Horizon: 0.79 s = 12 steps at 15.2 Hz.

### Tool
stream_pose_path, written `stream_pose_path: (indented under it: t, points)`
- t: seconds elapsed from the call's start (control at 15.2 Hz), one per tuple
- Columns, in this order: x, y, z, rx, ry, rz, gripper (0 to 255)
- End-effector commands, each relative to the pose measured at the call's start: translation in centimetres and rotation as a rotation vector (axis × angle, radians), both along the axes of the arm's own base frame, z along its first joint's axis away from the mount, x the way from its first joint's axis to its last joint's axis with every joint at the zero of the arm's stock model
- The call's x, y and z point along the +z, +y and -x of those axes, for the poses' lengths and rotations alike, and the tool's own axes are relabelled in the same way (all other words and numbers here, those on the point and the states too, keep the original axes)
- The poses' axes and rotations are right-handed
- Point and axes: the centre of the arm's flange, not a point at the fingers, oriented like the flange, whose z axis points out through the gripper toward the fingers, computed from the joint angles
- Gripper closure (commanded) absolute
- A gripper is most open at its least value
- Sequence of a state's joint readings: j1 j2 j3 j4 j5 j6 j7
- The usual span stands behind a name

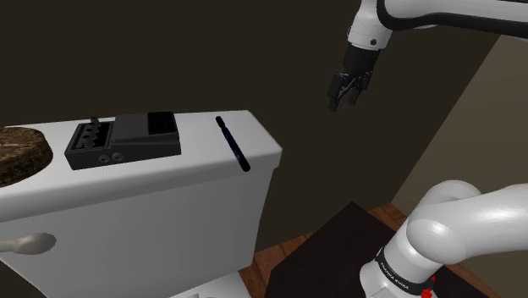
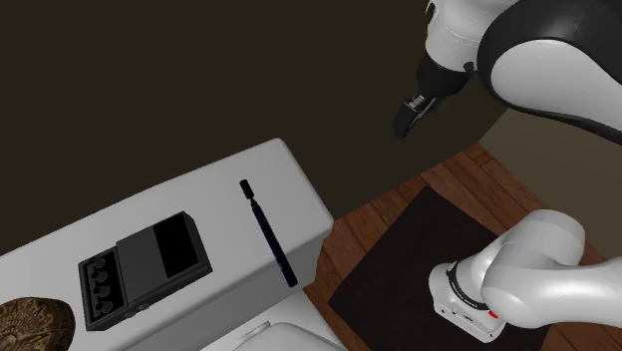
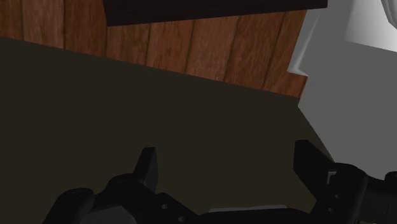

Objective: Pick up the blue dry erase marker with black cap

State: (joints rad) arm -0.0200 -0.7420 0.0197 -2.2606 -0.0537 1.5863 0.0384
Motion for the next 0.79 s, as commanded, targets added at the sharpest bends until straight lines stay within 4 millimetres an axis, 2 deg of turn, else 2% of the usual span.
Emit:
stream_pose_path:
  t: [0.0,0.73]
  points:
    - [0.0,0.0,0.0,0.000,0.000,0.000,0]
    - [0.0,14.3,-0.7,-0.101,0.025,-0.019,0]
